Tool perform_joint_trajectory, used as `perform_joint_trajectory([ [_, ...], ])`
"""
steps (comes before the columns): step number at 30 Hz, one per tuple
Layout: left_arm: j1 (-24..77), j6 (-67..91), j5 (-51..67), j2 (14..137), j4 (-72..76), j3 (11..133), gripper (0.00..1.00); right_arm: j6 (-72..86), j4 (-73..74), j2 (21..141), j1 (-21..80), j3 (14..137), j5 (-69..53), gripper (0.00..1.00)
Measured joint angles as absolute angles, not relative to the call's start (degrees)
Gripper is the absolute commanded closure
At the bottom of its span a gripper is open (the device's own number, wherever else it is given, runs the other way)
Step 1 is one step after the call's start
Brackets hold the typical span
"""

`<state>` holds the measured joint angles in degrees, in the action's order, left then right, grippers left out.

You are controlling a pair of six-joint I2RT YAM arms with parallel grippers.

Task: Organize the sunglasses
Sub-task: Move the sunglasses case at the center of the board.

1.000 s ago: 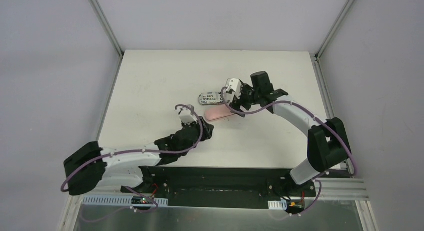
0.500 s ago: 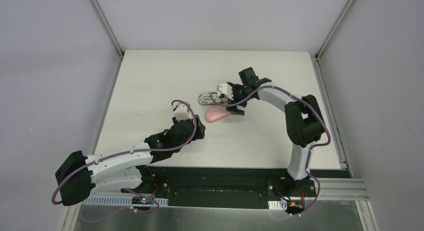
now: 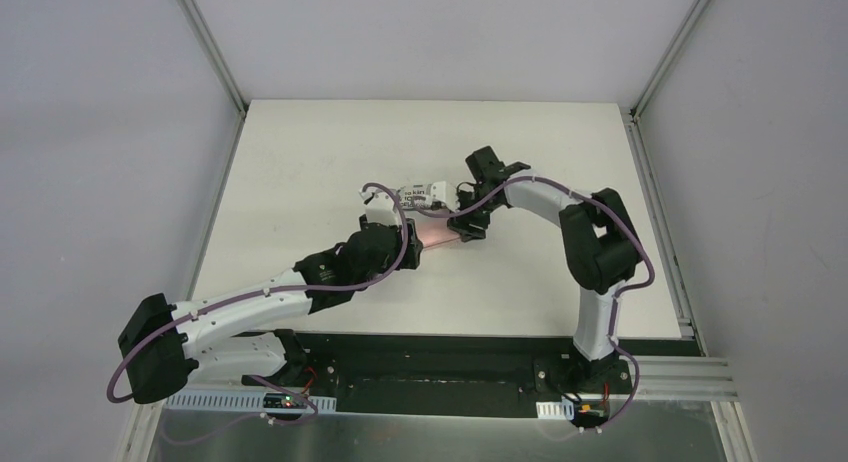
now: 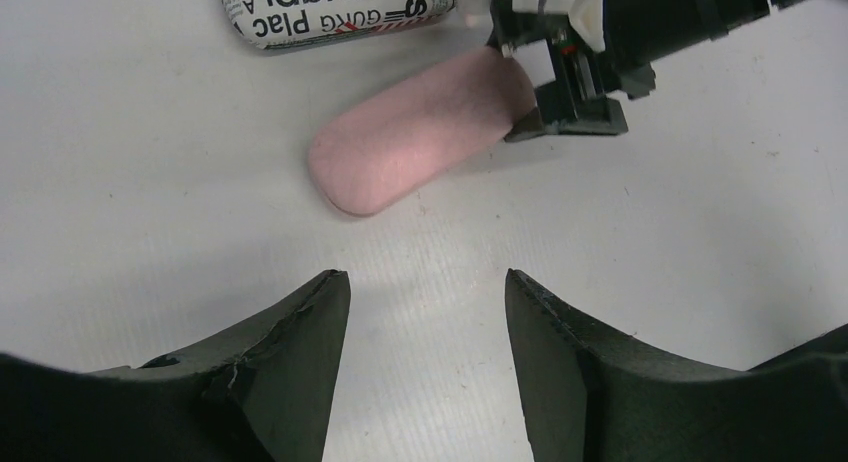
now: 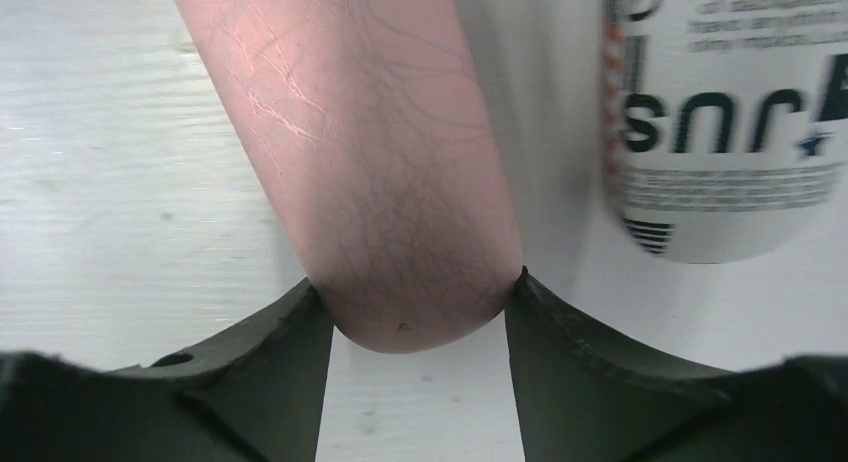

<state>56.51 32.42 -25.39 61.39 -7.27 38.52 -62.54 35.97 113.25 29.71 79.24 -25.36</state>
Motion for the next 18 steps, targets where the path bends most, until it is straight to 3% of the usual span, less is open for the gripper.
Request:
perform_joint_trajectory([
  [1, 56.51, 32.12, -25.39, 61.39, -7.4, 38.74, 0.4, -61.28, 35.99, 112.16, 30.39, 77.8, -24.99, 0.49],
  [3, 56.51, 31.7, -25.41, 61.39, -7.7, 38.85, 0.4, -59.18, 36.01, 109.84, 31.73, 74.61, -24.53, 0.23],
  [4, 56.51, 31.42, -25.41, 61.39, -7.92, 38.85, 0.4, -58.15, 36.16, 108.62, 32.4, 72.97, -24.45, 0.15],
  [10, 56.36, 29.89, -25.28, 61.39, -8.84, 38.92, 0.4, -55.88, 36.49, 105.34, 33.34, 68.23, -24.86, 0.01],
  [18, 56.12, 29.06, -24.91, 60.2, -11.18, 39.94, 0.4, -58.59, 36.97, 105.78, 32.88, 70.87, -27.83, 0.0],
])
